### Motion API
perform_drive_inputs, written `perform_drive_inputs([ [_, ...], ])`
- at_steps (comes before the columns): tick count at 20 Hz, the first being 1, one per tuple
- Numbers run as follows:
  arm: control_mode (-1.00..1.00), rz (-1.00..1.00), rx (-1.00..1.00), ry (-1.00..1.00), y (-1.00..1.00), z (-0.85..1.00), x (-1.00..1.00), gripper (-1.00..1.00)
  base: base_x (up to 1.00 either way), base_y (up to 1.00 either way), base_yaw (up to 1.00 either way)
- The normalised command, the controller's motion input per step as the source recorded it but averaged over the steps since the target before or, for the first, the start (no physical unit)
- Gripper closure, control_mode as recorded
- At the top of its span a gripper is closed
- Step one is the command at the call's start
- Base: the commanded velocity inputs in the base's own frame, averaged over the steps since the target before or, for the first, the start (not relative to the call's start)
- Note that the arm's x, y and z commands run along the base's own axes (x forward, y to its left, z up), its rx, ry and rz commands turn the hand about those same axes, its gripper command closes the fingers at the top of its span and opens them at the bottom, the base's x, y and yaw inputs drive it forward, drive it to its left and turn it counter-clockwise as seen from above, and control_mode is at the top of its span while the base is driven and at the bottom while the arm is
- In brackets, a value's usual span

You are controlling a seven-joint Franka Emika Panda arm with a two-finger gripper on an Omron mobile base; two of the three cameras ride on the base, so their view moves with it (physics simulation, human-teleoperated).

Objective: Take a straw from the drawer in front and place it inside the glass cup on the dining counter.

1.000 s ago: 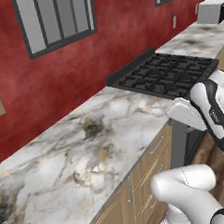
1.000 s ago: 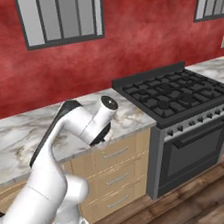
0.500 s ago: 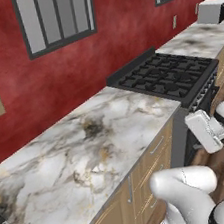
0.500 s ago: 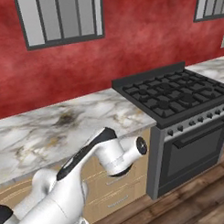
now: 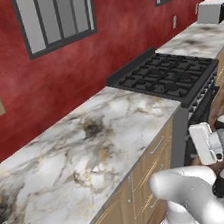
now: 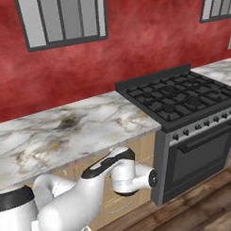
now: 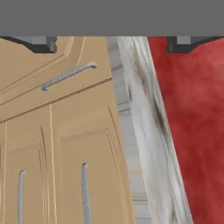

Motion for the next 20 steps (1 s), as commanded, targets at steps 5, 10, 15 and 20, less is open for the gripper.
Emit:
perform_drive_inputs([
  [5,-1.00,-0.05,0.17,0.07,-0.33,-0.50,0.66,-1.00,0.00,0.00,0.00],
  [10,-1.00,-0.02,0.10,0.04,-0.13,-0.42,0.68,-1.00,0.00,0.00,0.00],
  [15,-1.00,0.00,0.07,0.02,-0.13,-0.35,0.55,-1.00,0.00,0.00,0.00],
  [20,-1.00,0.00,0.05,0.02,-0.10,-0.38,0.40,-1.00,0.00,0.00,0.00],
])
